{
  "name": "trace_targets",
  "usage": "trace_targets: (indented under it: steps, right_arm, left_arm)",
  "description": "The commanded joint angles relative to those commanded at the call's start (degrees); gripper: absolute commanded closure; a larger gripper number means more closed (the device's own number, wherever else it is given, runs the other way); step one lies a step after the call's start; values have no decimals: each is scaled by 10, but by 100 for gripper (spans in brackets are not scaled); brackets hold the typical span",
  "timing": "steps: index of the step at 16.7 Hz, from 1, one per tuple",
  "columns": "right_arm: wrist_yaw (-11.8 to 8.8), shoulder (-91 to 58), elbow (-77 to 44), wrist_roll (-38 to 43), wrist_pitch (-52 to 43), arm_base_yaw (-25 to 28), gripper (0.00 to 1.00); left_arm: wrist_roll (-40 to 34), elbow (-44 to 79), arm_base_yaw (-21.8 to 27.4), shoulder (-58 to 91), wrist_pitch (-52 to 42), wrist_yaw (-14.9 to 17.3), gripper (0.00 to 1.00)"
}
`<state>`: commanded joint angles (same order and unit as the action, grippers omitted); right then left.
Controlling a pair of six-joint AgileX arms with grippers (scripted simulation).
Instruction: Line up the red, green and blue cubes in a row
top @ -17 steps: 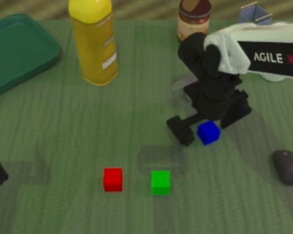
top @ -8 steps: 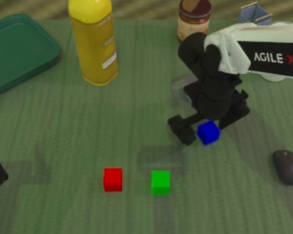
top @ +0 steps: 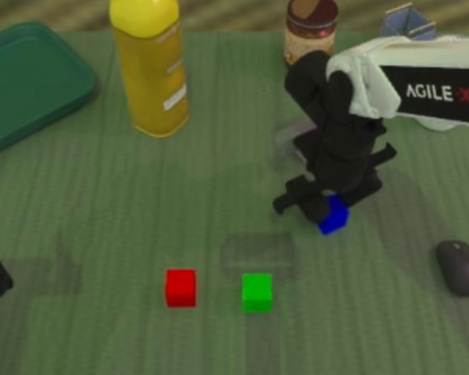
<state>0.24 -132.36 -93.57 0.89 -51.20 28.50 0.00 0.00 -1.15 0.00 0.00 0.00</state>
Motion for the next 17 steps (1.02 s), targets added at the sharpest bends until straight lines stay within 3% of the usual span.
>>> trace_targets:
  steps: [10, 17]
  right_arm:
    - [0, 25, -16, 0, -17, 1, 100]
    - [0, 65, -99, -1, -141, 6, 100]
  left_arm:
    - [0, 0, 0, 0, 0, 0, 0]
    - [0, 0, 0, 0, 0, 0, 0]
